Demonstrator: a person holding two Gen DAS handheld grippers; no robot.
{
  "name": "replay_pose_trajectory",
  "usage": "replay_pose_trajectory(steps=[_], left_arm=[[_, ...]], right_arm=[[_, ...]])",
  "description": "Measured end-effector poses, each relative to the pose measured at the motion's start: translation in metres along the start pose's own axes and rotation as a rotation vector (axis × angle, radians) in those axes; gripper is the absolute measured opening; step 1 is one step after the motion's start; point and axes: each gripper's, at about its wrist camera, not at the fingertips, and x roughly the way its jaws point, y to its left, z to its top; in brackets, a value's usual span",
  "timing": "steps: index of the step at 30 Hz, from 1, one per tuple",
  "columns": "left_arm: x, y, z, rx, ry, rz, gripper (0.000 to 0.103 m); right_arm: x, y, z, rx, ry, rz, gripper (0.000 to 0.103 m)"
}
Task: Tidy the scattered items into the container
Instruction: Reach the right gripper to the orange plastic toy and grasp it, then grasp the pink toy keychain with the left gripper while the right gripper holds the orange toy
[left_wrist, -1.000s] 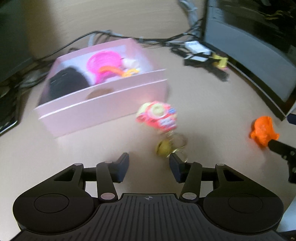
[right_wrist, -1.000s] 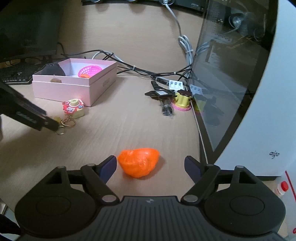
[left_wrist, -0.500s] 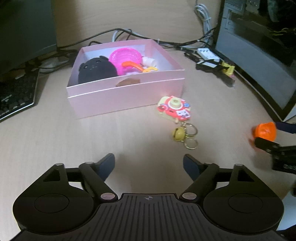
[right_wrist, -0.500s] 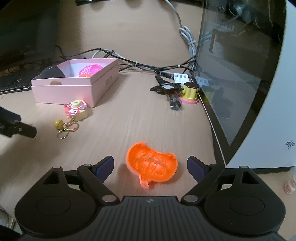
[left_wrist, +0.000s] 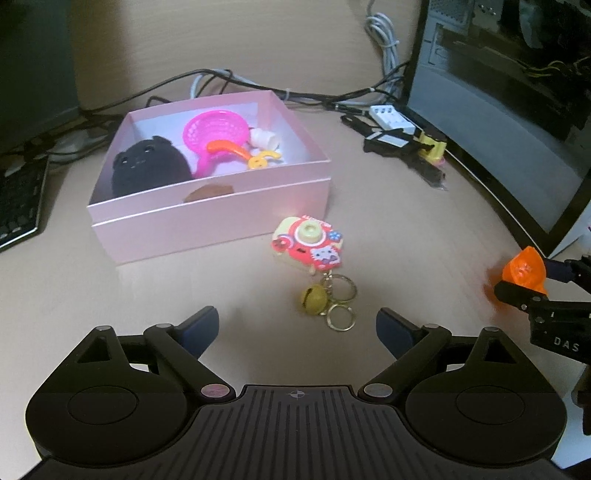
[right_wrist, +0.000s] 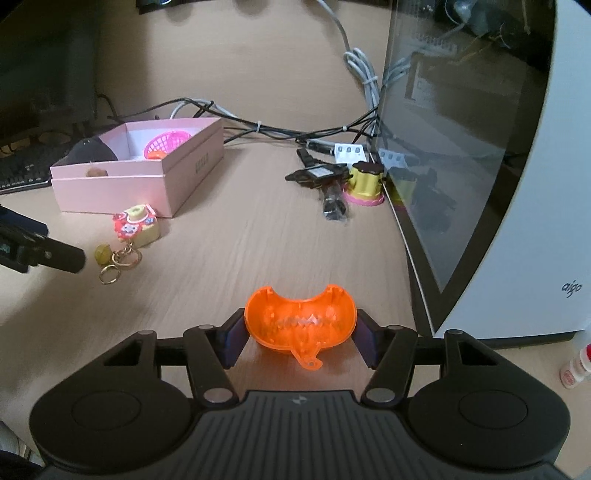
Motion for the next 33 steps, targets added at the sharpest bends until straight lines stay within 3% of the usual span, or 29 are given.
replay_pose_trajectory(steps=[7, 10, 16, 19, 22, 33], left_arm=[[0.024, -0.013, 0.017, 0.049, -0.041, -0.005, 0.094], [0.044, -0.019, 0.027, 0.068, -0.027, 0.021, 0.087], [0.066, -0.022, 0.036, 0.058, -0.006, 0.044, 0.086], [0.071, -0.025, 0.037, 0.069, -0.005, 0.046, 0.075], [0.067, -0.026, 0.037, 0.066, -0.006, 0.03, 0.063], [-0.01, -0.002, 0.0, 0.032, -0.004, 0.008, 0.063]], right_arm=[[-0.011, 0.003, 0.002, -0.024, -0.019, 0.031, 0.06], [-0.014, 0.003, 0.001, -0.034, -0.019, 0.043, 0.06], [-0.017, -0.003, -0.001, -0.03, -0.017, 0.054, 0.06], [-0.016, -0.005, 0.0, -0.026, -0.018, 0.059, 0.06], [-0.017, -0.003, 0.003, -0.032, -0.024, 0.07, 0.06], [-0.019, 0.032, 0.02, -0.099, -0.06, 0.161, 0.06]])
